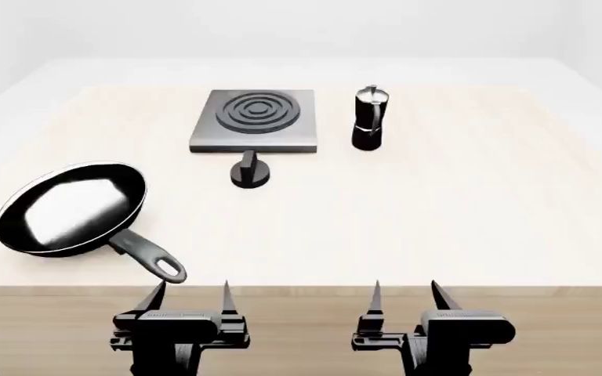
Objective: Turn on the stove and put the moka pot on it.
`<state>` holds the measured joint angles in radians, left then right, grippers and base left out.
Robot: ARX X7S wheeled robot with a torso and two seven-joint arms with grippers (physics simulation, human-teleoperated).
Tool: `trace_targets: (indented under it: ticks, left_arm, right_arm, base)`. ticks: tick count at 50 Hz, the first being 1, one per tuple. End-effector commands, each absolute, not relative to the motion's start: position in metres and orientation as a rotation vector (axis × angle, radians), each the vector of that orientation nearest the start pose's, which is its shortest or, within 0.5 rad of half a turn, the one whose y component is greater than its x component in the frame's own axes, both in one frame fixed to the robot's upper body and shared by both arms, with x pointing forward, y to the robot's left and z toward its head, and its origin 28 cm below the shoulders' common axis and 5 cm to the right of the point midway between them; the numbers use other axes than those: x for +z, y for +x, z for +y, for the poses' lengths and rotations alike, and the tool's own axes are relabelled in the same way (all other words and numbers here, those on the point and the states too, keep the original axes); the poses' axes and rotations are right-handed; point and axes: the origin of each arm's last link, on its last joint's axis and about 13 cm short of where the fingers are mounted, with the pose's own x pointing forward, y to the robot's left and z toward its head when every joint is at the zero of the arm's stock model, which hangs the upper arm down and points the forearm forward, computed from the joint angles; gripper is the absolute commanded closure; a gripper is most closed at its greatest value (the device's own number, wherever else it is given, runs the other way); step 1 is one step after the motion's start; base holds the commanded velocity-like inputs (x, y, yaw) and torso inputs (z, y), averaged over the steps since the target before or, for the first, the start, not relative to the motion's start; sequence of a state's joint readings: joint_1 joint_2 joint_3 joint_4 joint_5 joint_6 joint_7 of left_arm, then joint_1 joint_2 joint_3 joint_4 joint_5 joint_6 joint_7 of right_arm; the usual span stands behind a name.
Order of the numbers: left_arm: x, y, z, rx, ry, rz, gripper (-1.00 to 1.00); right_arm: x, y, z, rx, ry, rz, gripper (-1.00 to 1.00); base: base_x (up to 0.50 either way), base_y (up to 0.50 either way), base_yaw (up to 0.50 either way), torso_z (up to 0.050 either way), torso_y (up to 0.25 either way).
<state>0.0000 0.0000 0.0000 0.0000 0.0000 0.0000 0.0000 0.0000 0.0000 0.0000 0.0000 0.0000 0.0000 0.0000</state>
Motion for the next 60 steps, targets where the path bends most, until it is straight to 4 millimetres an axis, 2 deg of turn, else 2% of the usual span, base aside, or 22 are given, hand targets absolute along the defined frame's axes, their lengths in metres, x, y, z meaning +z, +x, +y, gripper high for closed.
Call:
trace_targets:
  ticks: [1, 11, 13, 16, 19, 23, 24, 26, 27, 30, 31, 32, 34, 35, 37, 41, 44, 45, 48, 49, 52, 60]
  left_arm:
    - [0.012, 0.210, 0.205, 0.000, 0.000, 0.000, -1.00]
    - [0.012, 0.211, 0.206, 0.037, 0.029, -0.020, -1.00]
    - [0.011, 0.212, 0.207, 0.067, 0.054, -0.098, -1.00]
    - [0.012, 0.211, 0.206, 0.044, 0.023, -0.057, -1.00]
    - [0.018, 0.210, 0.207, 0.041, 0.011, -0.075, -1.00]
    - [0.043, 0.209, 0.207, 0.035, 0.045, -0.135, -1.00]
    - [0.057, 0.210, 0.209, 0.045, 0.065, -0.174, -1.00]
    - [0.071, 0.210, 0.210, 0.051, 0.084, -0.208, -1.00]
    - [0.076, 0.210, 0.211, 0.053, 0.089, -0.222, -1.00]
    - [0.109, 0.208, 0.216, 0.079, 0.112, -0.310, -1.00]
    - [0.109, 0.208, 0.216, 0.079, 0.112, -0.310, -1.00]
    - [0.123, 0.206, 0.218, 0.101, 0.114, -0.352, -1.00]
    - [0.133, 0.204, 0.220, 0.104, 0.125, -0.381, -1.00]
    - [0.141, 0.202, 0.222, 0.118, 0.135, -0.404, -1.00]
    - [0.158, 0.197, 0.223, 0.129, 0.148, -0.459, -1.00]
    - [0.184, 0.188, 0.224, 0.138, 0.204, -0.543, -1.00]
    - [0.193, 0.183, 0.223, 0.128, 0.228, -0.573, -1.00]
    - [0.198, 0.180, 0.224, 0.126, 0.241, -0.594, -1.00]
    - [0.207, 0.172, 0.224, 0.127, 0.235, -0.619, -1.00]
    - [0.208, 0.172, 0.224, 0.125, 0.239, -0.623, -1.00]
    - [0.212, 0.172, 0.225, 0.132, 0.246, -0.640, -1.00]
    - [0.215, 0.167, 0.230, 0.154, 0.291, -0.682, -1.00]
  right_arm:
    - [0.013, 0.210, -0.096, 0.000, 0.000, 0.000, -1.00]
    - [0.017, 0.209, -0.094, -0.006, 0.010, -0.047, -1.00]
    - [0.020, 0.209, -0.093, -0.015, 0.011, -0.070, -1.00]
    - [0.020, 0.210, -0.093, -0.002, 0.012, -0.067, -1.00]
    - [0.033, 0.209, -0.093, 0.011, 0.058, -0.116, -1.00]
    - [0.055, 0.211, -0.094, 0.006, 0.051, -0.183, -1.00]
    - [0.075, 0.212, -0.095, 0.009, 0.053, -0.236, -1.00]
    - [0.092, 0.214, -0.097, 0.004, 0.064, -0.276, -1.00]
    - [0.094, 0.215, -0.097, 0.004, 0.066, -0.290, -1.00]
    - [0.123, 0.219, -0.100, -0.006, 0.073, -0.368, -1.00]
    - [0.123, 0.219, -0.100, -0.006, 0.073, -0.368, -1.00]
    - [0.134, 0.220, -0.102, -0.013, 0.063, -0.404, -1.00]
    - [0.147, 0.221, -0.103, -0.022, 0.058, -0.428, -1.00]
    - [0.147, 0.222, -0.104, -0.017, 0.062, -0.436, -1.00]
    - [0.167, 0.223, -0.106, -0.024, 0.076, -0.469, -1.00]
    - [0.181, 0.220, -0.108, -0.030, 0.088, -0.547, -1.00]
    - [0.191, 0.217, -0.109, -0.019, 0.102, -0.583, -1.00]
    - [0.201, 0.214, -0.110, -0.016, 0.100, -0.601, -1.00]
    - [0.205, 0.209, -0.110, -0.014, 0.075, -0.672, -1.00]
    - [0.211, 0.207, -0.110, -0.017, 0.064, -0.681, -1.00]
    - [0.211, 0.205, -0.111, -0.019, 0.050, -0.696, -1.00]
    - [0.228, 0.196, -0.118, -0.047, 0.058, -0.755, -1.00]
  base:
    - [0.00, 0.00, 0.00, 0.000, 0.000]
    - [0.00, 0.00, 0.00, 0.000, 0.000]
    - [0.00, 0.00, 0.00, 0.000, 0.000]
    - [0.00, 0.00, 0.00, 0.000, 0.000]
    - [0.00, 0.00, 0.00, 0.000, 0.000]
    - [0.00, 0.00, 0.00, 0.000, 0.000]
    - [0.00, 0.00, 0.00, 0.000, 0.000]
    - [0.00, 0.00, 0.00, 0.000, 0.000]
    - [0.00, 0.00, 0.00, 0.000, 0.000]
    - [0.00, 0.00, 0.00, 0.000, 0.000]
    - [0.00, 0.00, 0.00, 0.000, 0.000]
    - [0.00, 0.00, 0.00, 0.000, 0.000]
    - [0.00, 0.00, 0.00, 0.000, 0.000]
    - [0.00, 0.00, 0.00, 0.000, 0.000]
    - [0.00, 0.00, 0.00, 0.000, 0.000]
    - [0.00, 0.00, 0.00, 0.000, 0.000]
    - [0.00, 0.00, 0.00, 0.000, 0.000]
    - [0.00, 0.00, 0.00, 0.000, 0.000]
    - [0.00, 0.00, 0.00, 0.000, 0.000]
    - [0.00, 0.00, 0.00, 0.000, 0.000]
    - [0.00, 0.00, 0.00, 0.000, 0.000]
    - [0.00, 0.00, 0.00, 0.000, 0.000]
